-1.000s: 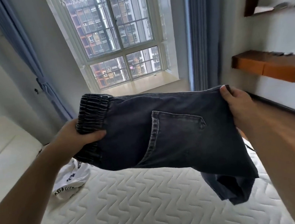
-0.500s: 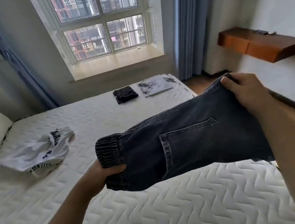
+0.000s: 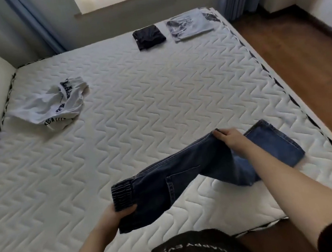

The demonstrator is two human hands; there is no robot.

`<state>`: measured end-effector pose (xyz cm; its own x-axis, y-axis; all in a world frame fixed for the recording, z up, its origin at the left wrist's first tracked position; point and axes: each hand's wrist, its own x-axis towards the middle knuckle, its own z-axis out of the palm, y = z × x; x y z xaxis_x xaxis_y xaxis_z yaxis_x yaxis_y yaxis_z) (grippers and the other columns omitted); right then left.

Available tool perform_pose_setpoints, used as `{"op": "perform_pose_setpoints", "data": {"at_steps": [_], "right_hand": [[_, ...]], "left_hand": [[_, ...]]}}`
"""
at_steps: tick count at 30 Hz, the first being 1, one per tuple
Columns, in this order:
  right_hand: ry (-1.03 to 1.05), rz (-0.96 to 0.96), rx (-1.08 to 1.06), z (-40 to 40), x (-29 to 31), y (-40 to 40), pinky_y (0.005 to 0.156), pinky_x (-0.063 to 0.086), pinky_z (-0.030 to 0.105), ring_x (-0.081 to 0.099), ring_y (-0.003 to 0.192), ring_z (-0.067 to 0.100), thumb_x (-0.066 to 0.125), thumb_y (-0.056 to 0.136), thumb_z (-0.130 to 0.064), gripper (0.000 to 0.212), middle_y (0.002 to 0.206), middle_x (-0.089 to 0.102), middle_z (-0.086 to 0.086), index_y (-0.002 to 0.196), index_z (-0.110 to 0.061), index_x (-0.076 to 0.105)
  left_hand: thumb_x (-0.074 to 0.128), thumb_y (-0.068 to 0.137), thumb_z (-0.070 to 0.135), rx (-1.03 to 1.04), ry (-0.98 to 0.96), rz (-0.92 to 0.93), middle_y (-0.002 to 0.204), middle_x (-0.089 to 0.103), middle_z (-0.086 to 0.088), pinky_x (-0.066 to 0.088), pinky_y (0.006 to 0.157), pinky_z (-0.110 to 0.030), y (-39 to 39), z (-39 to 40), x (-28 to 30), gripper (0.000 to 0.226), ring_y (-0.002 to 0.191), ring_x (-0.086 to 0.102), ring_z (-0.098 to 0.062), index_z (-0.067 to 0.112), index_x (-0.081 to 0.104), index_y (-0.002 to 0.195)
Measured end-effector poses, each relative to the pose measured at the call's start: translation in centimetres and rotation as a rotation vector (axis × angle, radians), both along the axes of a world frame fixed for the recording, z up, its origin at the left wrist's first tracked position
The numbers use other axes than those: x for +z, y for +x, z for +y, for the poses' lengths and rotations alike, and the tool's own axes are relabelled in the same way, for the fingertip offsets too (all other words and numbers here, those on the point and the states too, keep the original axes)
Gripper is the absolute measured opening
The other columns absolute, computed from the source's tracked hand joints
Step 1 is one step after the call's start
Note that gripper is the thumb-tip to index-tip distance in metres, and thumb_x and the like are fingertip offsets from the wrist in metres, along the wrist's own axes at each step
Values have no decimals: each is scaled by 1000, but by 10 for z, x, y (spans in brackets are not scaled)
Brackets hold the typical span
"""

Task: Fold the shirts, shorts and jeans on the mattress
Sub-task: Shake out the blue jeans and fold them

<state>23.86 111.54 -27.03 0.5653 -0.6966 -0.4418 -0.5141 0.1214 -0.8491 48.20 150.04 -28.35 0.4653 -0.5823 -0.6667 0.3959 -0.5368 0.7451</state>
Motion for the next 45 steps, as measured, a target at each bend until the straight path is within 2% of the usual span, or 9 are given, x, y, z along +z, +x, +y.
{"op": "perform_pose_setpoints", "data": {"at_steps": [7, 12, 16, 23, 27, 32, 37, 41, 45], "right_hand": [[7, 92, 164, 38, -22, 43, 94, 44, 31, 60, 101, 14, 58, 97, -41, 29, 108, 70, -3, 109, -19, 73], [-5, 166, 255, 85, -35, 84, 86, 42, 27, 60, 98, 13, 61, 95, -39, 24, 99, 69, -10, 106, -21, 74], [3, 258, 270, 137, -51, 121, 99, 41, 30, 58, 111, 17, 61, 96, -37, 38, 119, 67, 0, 124, -12, 68], [-45, 396, 282, 241, -78, 197, 96, 32, 21, 53, 114, 16, 58, 98, -33, 41, 132, 62, 6, 130, -8, 62], [-36, 463, 381, 290, -116, 260, 106, 32, 25, 51, 120, 18, 56, 100, -31, 41, 136, 58, 7, 133, -8, 60], [-62, 516, 505, 340, -157, 336, 103, 36, 28, 52, 124, 27, 53, 101, -31, 37, 135, 60, 7, 133, -15, 60], [-87, 462, 519, 360, -174, 401, 82, 38, 23, 55, 99, 20, 51, 102, -17, 30, 122, 65, 15, 126, -6, 63], [-94, 418, 510, 360, -179, 431, 99, 41, 32, 55, 117, 27, 47, 101, -9, 32, 129, 61, 14, 131, -8, 59], [35, 341, 437, 357, -172, 436, 105, 31, 25, 40, 138, 24, 46, 101, -5, 53, 153, 38, 6, 151, -8, 30]], "left_hand": [[83, 67, 12, 114, 66, 54, 109, 74, -10, 58, 75, -31, -7, 64, -26, 51, 98, 72, -25, 9, 67, 116], [79, 71, 3, 205, 81, 60, 109, 74, -11, 54, 86, -40, 5, 117, -52, 45, 103, 69, -30, 7, 66, 114], [81, 72, 1, 254, 144, 87, 105, 74, -16, 52, 95, -50, 26, 171, -75, 38, 102, 68, -35, 4, 70, 108], [74, 77, -6, 342, 185, 194, 103, 73, -22, 59, 68, -32, 83, 272, -110, 30, 83, 72, -25, -3, 68, 106], [76, 80, 3, 417, 228, 207, 105, 73, -19, 57, 86, -48, 125, 327, -136, 36, 99, 69, -36, 0, 66, 114], [77, 82, 8, 439, 276, 90, 105, 73, -15, 53, 93, -52, 177, 376, -162, 33, 103, 68, -36, 7, 66, 113], [80, 80, 12, 386, 347, -108, 108, 71, -14, 52, 94, -43, 243, 392, -175, 35, 100, 67, -28, 9, 63, 111], [82, 79, 26, 356, 395, -293, 98, 68, -2, 48, 76, -28, 293, 386, -177, 38, 86, 63, -20, 21, 58, 108], [76, 84, 22, 364, 496, -304, 121, 62, -11, 51, 92, -41, 315, 379, -180, 57, 106, 61, -30, 12, 49, 133]]}}
